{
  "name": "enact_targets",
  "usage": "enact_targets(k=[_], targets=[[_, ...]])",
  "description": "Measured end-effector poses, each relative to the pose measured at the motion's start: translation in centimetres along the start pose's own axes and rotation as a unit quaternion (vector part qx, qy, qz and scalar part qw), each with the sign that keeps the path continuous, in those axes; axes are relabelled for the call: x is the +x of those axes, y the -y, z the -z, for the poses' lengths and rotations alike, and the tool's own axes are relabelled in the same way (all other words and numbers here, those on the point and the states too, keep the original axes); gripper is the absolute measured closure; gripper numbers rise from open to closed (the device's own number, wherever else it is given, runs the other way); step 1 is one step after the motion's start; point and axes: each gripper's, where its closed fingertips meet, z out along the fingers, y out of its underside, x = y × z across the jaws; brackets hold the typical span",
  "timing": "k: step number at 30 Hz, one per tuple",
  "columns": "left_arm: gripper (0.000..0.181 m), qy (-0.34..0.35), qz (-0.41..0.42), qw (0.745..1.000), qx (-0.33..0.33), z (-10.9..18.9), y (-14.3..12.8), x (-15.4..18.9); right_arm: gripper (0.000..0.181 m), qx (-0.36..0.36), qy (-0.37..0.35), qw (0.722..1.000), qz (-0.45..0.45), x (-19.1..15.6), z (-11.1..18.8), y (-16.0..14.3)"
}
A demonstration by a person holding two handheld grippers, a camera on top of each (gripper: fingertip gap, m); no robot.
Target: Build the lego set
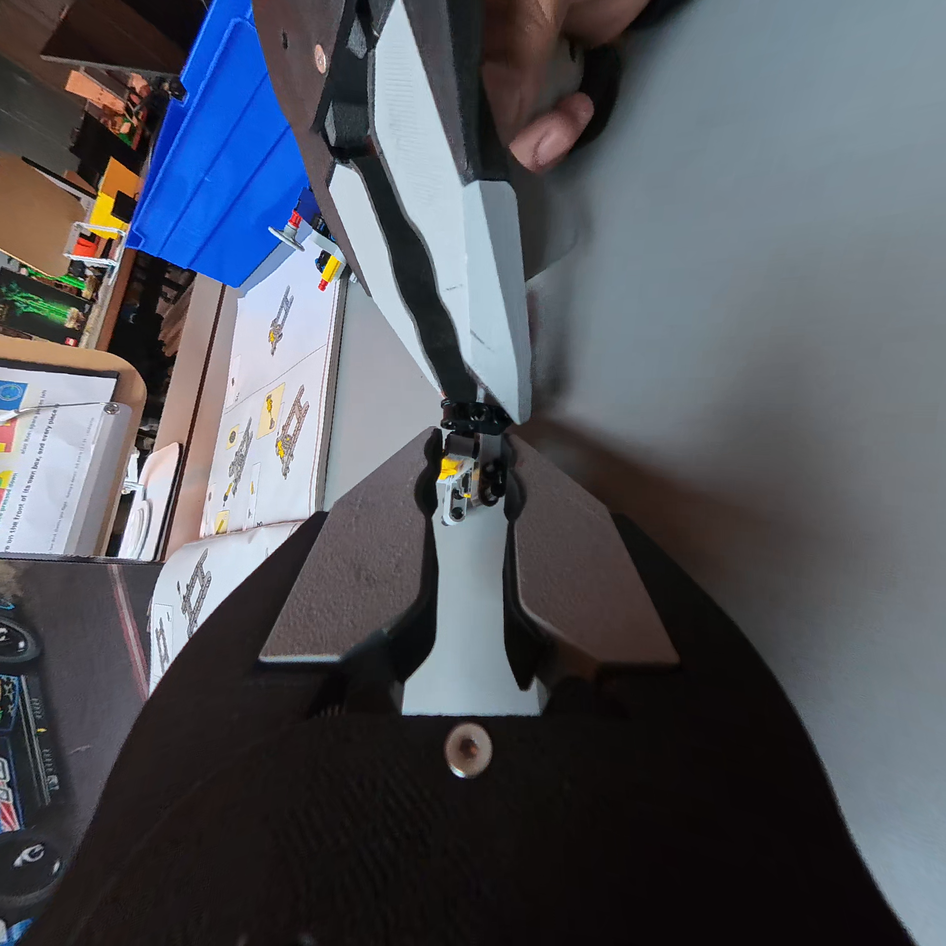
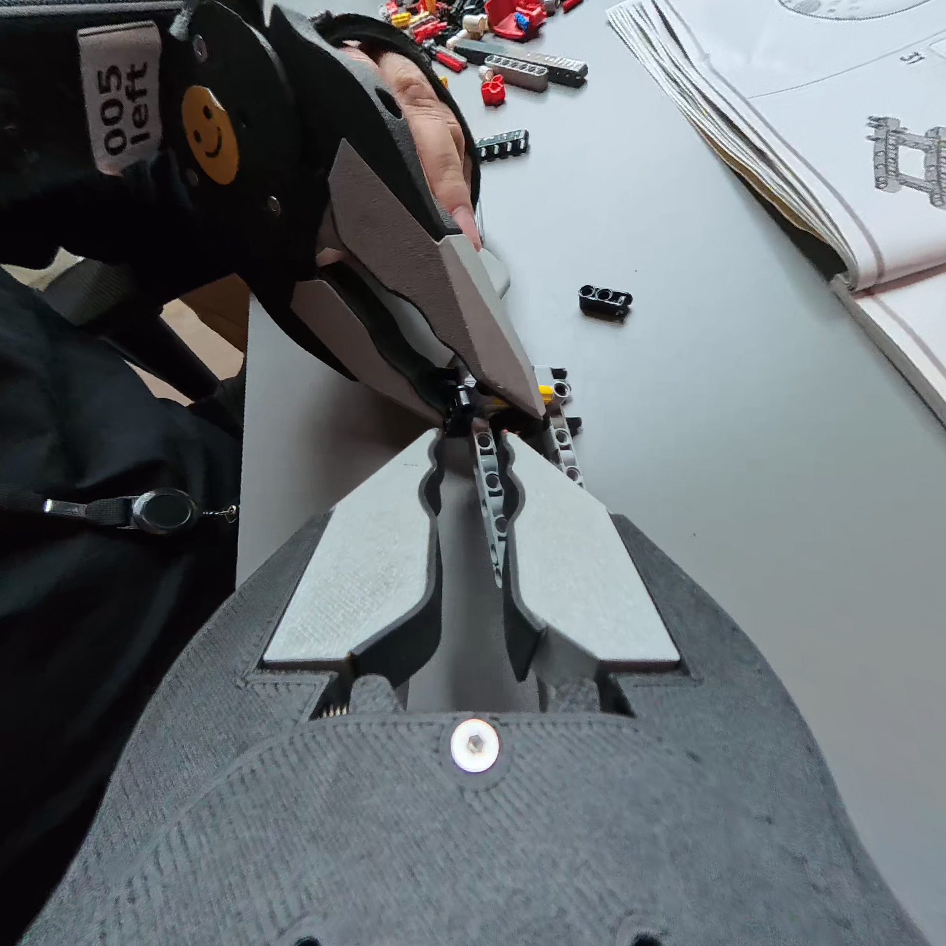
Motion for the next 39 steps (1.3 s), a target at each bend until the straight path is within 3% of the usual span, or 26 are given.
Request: enact_targets(k=[16,18,20,26,30,39], targets=[[0.161,0.016,0.016,0.999,-0.032,-0.3,-0.6,-0.5,0.166,-0.001,-0.013,1.0,-0.015,0.8,-0.1,0.1],[0.161,0.024,0.015,0.999,-0.037,-0.5,-0.5,-0.6,0.161,0.004,-0.043,0.999,-0.019,1.3,0.2,0.1],[0.162,0.038,0.022,0.998,-0.05,-0.7,-0.4,-0.8,0.142,0.015,-0.117,0.993,-0.016,2.3,1.2,0.2],[0.162,0.043,0.051,0.996,-0.056,-0.9,-0.4,-1.1,0.157,0.061,-0.171,0.983,0.015,0.7,1.7,2.2],[0.162,0.047,0.053,0.996,-0.062,-0.8,-0.4,-1.1,0.173,0.065,-0.178,0.981,-0.035,1.5,1.2,2.0],[0.161,0.053,0.062,0.994,-0.066,-0.9,-0.6,-1.4,0.176,0.129,-0.155,0.969,-0.141,1.7,1.4,2.0]])
